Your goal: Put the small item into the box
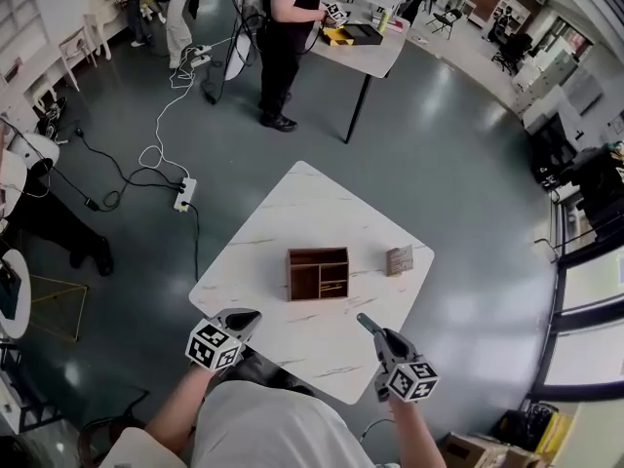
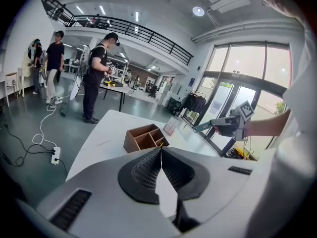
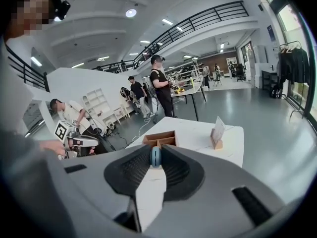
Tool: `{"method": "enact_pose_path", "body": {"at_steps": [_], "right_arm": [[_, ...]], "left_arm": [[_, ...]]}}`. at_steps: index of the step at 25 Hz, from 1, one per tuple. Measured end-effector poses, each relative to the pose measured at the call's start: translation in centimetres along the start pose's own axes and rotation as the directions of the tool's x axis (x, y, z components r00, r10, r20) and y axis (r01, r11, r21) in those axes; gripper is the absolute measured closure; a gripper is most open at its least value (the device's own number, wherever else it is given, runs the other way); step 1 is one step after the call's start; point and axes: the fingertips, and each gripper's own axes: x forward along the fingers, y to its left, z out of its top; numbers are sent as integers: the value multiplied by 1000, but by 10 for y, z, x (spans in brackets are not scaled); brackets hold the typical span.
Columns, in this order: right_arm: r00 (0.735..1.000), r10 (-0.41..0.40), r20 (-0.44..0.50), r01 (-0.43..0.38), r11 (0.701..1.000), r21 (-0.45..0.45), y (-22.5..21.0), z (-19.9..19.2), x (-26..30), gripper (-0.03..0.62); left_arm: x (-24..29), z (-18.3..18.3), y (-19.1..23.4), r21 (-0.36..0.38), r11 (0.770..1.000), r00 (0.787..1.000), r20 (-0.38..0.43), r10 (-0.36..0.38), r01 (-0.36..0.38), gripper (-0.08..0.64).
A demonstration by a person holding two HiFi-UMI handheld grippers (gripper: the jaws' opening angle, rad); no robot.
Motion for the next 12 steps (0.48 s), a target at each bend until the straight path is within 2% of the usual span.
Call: {"method": "enact_pose_path", "body": {"at_steps": [7,12], "right_arm": [[996,-1,-89,-3,999,-43,9,-8,45,509],[990,-22,-137,17,999,-39,9,-17,83,509]], "left_arm": [[18,8,16,8,998,998,-29,-61,61,545],[30,11,28,15,995,994,-58,-94,95,546]]}}
